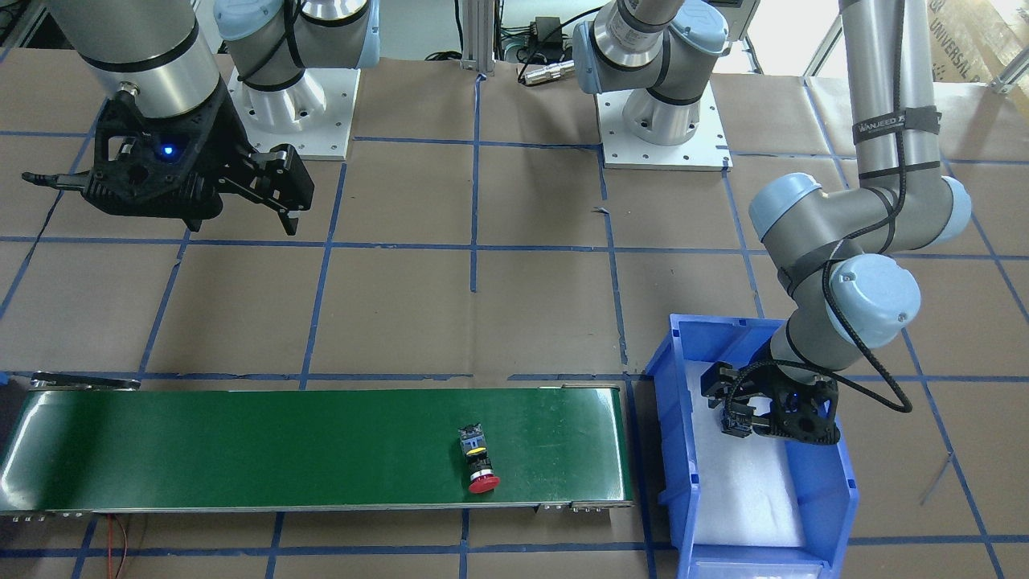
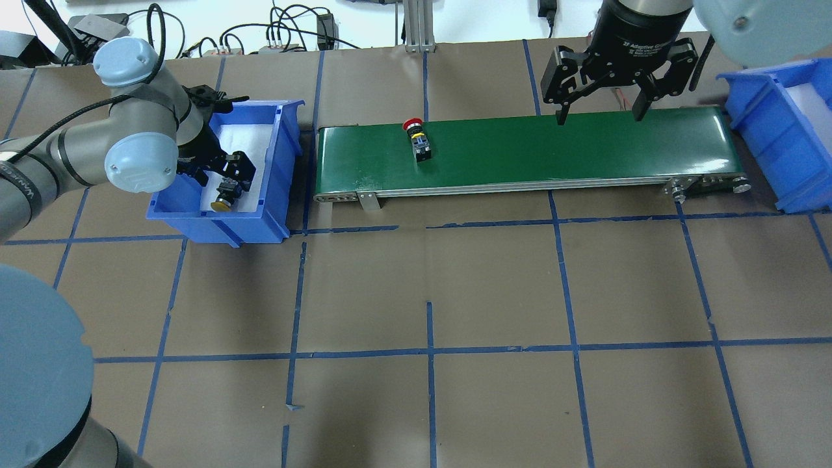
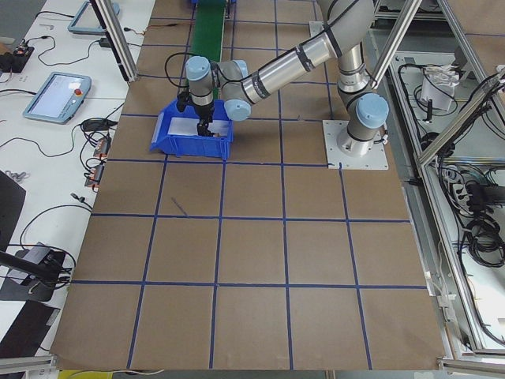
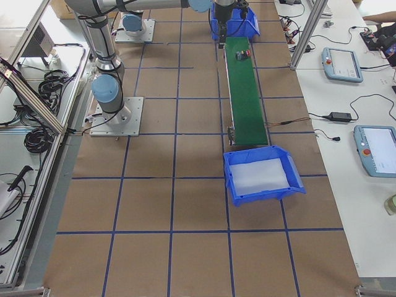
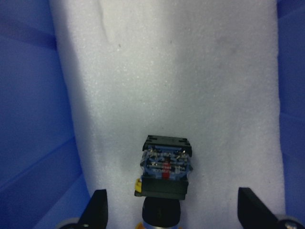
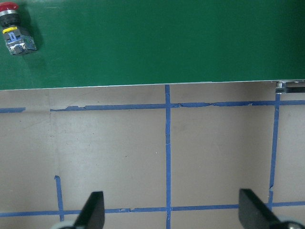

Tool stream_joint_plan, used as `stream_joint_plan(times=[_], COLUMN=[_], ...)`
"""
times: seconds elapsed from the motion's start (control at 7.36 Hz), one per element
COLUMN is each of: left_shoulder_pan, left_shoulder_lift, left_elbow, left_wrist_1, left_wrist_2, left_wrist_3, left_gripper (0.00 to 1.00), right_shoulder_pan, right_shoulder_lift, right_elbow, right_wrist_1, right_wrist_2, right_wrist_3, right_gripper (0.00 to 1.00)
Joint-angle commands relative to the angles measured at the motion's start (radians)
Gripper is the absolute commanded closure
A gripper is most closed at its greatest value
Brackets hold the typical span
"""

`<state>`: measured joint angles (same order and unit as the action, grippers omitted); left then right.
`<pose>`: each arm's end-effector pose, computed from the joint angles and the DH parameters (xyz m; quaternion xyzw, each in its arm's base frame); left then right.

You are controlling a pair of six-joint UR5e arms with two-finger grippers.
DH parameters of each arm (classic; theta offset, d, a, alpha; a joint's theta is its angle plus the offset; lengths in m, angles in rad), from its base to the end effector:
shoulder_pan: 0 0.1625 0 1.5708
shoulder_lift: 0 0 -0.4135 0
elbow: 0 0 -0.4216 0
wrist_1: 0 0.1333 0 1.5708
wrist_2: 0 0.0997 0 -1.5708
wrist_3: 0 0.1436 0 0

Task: Transport two buttons from left to right
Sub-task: 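Lift the yellow-ringed button with the left gripper over the conveyor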

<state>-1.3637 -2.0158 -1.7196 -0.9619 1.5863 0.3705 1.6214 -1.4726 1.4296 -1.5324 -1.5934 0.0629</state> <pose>0.0011 -0.6428 0.1578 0.0815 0.9966 -0.0050 0.0096 0.1583 -0.5548 0.4490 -0.0062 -0.9999 0.0029 0.0112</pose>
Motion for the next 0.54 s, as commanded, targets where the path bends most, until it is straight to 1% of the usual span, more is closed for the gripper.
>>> stream_joint_plan(times=[0.0, 0.27, 0.41], left_shoulder_pan=[-0.002, -0.002, -0.003], left_shoulder_lift=[-0.033, -0.037, -0.035], left_elbow=[0.001, 0.002, 0.005], left_wrist_1=[0.043, 0.048, 0.048], left_wrist_2=[0.0, -0.002, -0.023], left_wrist_3=[0.002, -0.005, -0.013], left_gripper=[0.15, 0.5, 0.56], right_shoulder_pan=[0.0, 0.0, 0.0], right_shoulder_lift=[0.0, 0.0, 0.0], right_elbow=[0.0, 0.0, 0.0], right_wrist_1=[0.0, 0.0, 0.0], right_wrist_2=[0.0, 0.0, 0.0], right_wrist_3=[0.0, 0.0, 0.0], right_gripper=[0.0, 0.0, 0.0])
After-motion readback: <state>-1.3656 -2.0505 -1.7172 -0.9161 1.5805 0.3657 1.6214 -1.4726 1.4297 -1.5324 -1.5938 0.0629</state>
